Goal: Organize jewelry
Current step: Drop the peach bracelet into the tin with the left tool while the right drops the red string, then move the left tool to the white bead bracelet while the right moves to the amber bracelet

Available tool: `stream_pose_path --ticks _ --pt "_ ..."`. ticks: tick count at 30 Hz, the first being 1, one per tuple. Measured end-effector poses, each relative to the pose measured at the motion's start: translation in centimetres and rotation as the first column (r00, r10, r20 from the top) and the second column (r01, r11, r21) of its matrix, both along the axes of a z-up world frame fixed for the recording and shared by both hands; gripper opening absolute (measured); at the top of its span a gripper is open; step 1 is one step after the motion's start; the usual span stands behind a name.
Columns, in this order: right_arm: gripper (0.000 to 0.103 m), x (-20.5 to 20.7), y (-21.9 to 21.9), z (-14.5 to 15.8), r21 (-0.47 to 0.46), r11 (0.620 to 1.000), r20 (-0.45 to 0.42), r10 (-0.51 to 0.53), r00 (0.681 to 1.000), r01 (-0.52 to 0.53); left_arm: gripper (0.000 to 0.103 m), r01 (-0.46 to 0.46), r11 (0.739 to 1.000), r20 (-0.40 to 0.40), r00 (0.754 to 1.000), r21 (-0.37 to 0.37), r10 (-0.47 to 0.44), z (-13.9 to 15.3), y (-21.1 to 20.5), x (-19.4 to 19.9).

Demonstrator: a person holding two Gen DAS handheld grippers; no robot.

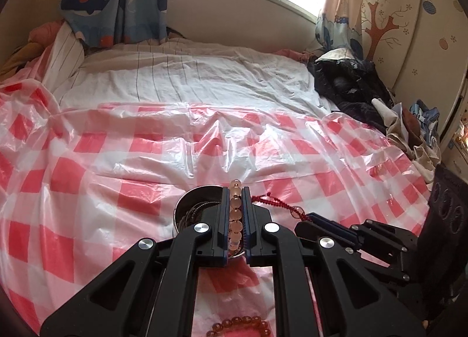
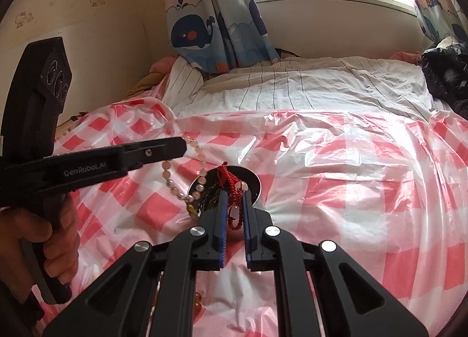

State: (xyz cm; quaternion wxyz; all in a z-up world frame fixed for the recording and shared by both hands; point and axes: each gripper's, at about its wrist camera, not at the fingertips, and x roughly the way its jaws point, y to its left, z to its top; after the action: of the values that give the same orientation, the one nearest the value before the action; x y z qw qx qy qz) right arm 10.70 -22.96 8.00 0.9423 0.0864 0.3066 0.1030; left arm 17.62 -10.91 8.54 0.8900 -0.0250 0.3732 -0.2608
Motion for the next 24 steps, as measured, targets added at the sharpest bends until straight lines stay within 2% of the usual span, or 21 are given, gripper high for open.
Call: stream_pose_path --ticks 1,2,3,4,7,10,12,16,19,24 --pt "0.011 0.9 0.4 -0.1 -0.005 1.0 -0.004 0.012 1.0 -0.012 0.02 -0.025 0.999 -0.031 0.999 0.046 0.027 -1.1 0.0 1.0" --pt "0.011 2.2 1.0 -0.5 -0.024 0.999 -0.028 0.029 0.999 -0.03 0.026 -0.058 0.993 -0.059 0.996 0.098 0.064 -2.3 0.1 1.9" --pt "0.015 3.8 1.8 -1.3 -0.068 0.997 -0.083 0.038 0.996 -0.044 0.034 -0.084 0.989 -0.076 0.993 0.119 0.093 -3.2 0.6 2.2" --pt "0.03 4.7 2.2 -2.0 -0.093 0.995 -0.122 0.034 0.992 -0.046 0.035 -0.106 0.987 -0.094 0.989 0.123 0.118 -3.8 1.4 2.3" --pt "0.032 4.3 1.8 -3.1 -0.089 0.995 -0.159 0.02 0.987 -0.035 0.043 -0.124 0.981 -0.093 0.986 0.149 0.139 -4.1 3.1 1.3" --pt "0.033 1.4 0.9 -3.3 -0.077 0.996 -0.168 0.019 0.986 -0.032 0.047 -0.118 0.981 -0.085 0.988 0.152 0.132 -3.6 4.0 -0.5" --pt "0.034 -1.0 0.5 -3.5 -0.073 0.997 -0.176 0.013 0.984 -0.026 0.053 -0.1 0.979 -0.069 0.991 0.18 0.114 -3.5 4.2 -2.3" --pt "0.046 -5.5 -0.2 -4.5 -0.074 0.997 -0.211 -0.001 0.978 -0.015 0.055 -0.061 0.97 -0.077 0.994 0.233 0.081 -4.5 4.9 -6.4" --pt "0.046 -7.7 -0.6 -5.5 -0.051 0.999 -0.239 -0.013 0.971 0.001 0.055 -0.046 0.963 -0.089 0.993 0.266 0.072 -5.2 5.7 -8.9" --pt "0.048 -9.1 -0.5 -7.2 -0.012 0.999 -0.264 -0.032 0.964 0.03 0.055 -0.053 0.962 -0.094 0.992 0.268 0.081 -5.6 7.0 -11.2"
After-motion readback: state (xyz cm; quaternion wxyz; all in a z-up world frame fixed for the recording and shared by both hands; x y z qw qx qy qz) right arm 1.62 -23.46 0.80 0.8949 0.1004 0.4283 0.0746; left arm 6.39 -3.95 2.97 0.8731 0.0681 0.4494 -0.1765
